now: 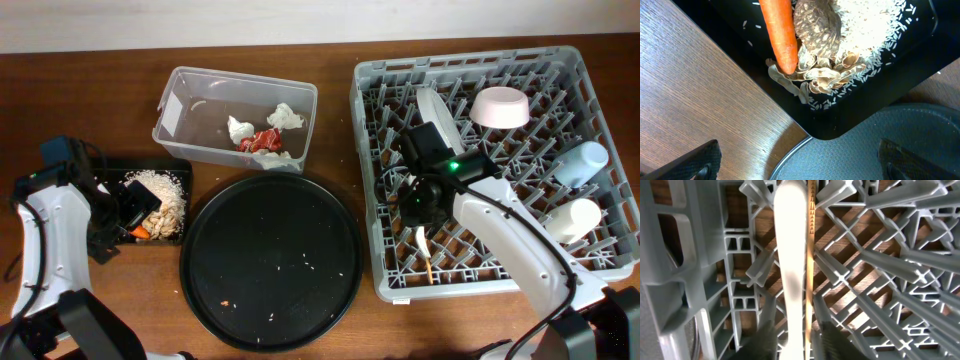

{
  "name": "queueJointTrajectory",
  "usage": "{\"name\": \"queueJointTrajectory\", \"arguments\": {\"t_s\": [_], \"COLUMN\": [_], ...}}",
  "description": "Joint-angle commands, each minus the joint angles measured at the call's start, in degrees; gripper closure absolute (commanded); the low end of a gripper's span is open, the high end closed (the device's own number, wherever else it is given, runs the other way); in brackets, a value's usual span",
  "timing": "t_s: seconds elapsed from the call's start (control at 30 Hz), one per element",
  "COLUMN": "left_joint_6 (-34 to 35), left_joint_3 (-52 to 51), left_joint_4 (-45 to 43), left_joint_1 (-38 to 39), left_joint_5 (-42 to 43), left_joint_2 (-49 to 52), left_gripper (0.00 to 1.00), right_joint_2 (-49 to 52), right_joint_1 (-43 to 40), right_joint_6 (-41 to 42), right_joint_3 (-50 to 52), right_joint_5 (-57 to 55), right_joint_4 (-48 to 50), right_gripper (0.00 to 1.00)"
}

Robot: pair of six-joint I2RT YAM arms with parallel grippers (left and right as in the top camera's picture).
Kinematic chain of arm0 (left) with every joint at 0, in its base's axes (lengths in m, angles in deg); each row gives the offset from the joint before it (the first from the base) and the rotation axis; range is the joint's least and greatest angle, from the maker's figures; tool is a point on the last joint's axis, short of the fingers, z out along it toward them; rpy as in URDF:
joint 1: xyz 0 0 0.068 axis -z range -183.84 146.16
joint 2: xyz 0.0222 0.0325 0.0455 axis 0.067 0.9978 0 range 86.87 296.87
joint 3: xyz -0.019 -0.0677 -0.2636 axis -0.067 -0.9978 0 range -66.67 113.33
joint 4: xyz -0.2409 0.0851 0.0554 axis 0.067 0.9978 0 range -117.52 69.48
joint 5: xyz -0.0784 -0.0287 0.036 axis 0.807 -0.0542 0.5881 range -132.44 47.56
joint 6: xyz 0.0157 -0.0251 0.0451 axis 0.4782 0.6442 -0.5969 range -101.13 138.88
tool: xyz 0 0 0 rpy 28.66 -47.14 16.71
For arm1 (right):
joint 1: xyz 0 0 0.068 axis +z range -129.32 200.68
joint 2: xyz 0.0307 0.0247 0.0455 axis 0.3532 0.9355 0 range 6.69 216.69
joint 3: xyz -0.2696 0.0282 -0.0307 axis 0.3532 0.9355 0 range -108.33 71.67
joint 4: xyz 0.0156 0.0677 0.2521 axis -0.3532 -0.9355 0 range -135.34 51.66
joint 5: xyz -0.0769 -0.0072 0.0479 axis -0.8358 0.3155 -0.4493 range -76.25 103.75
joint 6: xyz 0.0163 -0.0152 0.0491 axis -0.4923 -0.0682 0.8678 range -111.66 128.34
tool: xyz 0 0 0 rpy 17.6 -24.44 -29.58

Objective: Sort waste into correct bins and load items into the dishwasher rack

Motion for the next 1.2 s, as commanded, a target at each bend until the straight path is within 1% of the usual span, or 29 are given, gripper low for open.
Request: {"name": "queueJointTrajectory", "arguments": {"t_s": [0.0,0.07,0.2,0.27,0.33,0.37,0.4,0.47,0.5,0.53,0.57,0.6,0.67,0.7,0.77,0.87,0.9,0.97,1.0,1.07,1.1,1.17], "left_joint_6": [-0.57,-0.57,-2.32,-4.57,-6.88,-8.39,-10.60,-14.95,-18.14,-21.81,-22.84,-22.45,-16.22,-13.88,-13.77,-13.79,-13.79,-13.75,-13.55,-13.60,-13.60,-13.55], "left_joint_3": [0.52,0.52,0.52,0.52,0.52,0.52,0.52,0.52,0.52,0.52,0.52,0.52,0.52,0.52,0.52,0.42,-0.35,-3.96,-6.84,-11.78,-14.43,-20.61], "left_joint_4": [0.09,0.09,0.07,-0.15,-0.70,-0.96,-1.22,-1.31,-1.20,-0.31,0.61,2.34,6.73,9.16,13.05,16.63,16.22,12.00,8.74,3.50,1.05,-4.22], "left_joint_1": [-0.20,-0.20,1.14,4.07,9.18,11.56,14.64,22.23,26.75,31.50,33.53,35.39,36.33,35.52,32.98,30.34,30.18,30.29,30.29,30.29,30.29,30.29], "left_joint_5": [-0.44,-0.44,-0.20,0.04,0.04,0.07,0.24,0.22,0.20,0.17,-0.07,-1.09,-2.54,-2.08,0.85,1.36,1.33,1.53,1.57,1.25,1.03,0.92], "left_joint_2": [-0.83,-0.83,-0.83,-0.83,-0.83,-0.83,-0.83,-0.83,-0.83,-0.83,-0.83,-0.83,-0.83,-0.83,-0.92,-2.25,-4.33,-11.34,-16.44,-25.20,-30.12,-43.08], "left_gripper": [0.01,0.01,0.01,0.01,0.01,0.01,0.01,0.01,0.01,0.01,0.01,0.01,0.01,0.01,0.01,0.01,0.01,0.01,0.01,0.01,0.01,0.01], "right_joint_2": [0.15,-0.22,-5.16,-9.01,-12.72,-13.46,-13.88,-13.79,-13.60,-13.46,-13.44,-13.46,-13.46,-13.51,-13.79,-17.14,-19.98,-27.41,-32.74,-39.08,-43.52,-55.36], "right_joint_1": [-0.11,-0.11,-0.70,-3.28,-8.48,-10.56,-12.48,-17.22,-19.30,-21.24,-22.03,-23.08,-24.61,-25.55,-26.91,-27.63,-27.63,-27.63,-27.63,-27.63,-27.63,-27.63], "right_joint_6": [-0.09,-0.02,4.98,6.21,5.07,3.17,0.50,-8.35,-12.28,-16.04,-17.40,-17.84,-17.14,-16.17,-16.09,-16.02,-15.47,-15.04,-15.06,-15.08,-15.04,-15.06], "right_joint_3": [0.28,0.11,-1.84,-2.34,-2.34,-2.34,-2.34,-2.32,-2.32,-2.32,-2.32,-2.32,-2.32,-2.32,-2.29,-1.36,-0.20,2.86,5.44,8.50,10.49,15.67], "right_joint_5": [-0.57,-0.52,-0.02,3.50,10.36,13.20,16.00,23.69,25.33,25.22,25.20,24.48,22.99,21.97,21.75,21.05,20.63,20.24,20.22,20.15,19.34,16.81], "right_joint_4": [0.55,0.83,-0.17,0.68,2.08,2.34,2.43,1.16,-0.87,-3.74,-4.96,-6.54,-8.66,-10.08,-12.11,-11.93,-10.71,-8.09,-6.08,-3.74,-2.45,0.46], "right_gripper": [0.64,0.71,0.71,0.57,0.36,0.31,0.29,0.25,0.18,0.15,0.14,0.13,0.08,0.08,0.08,0.08,0.08,0.07,0.07,0.07,0.00,0.02]}}
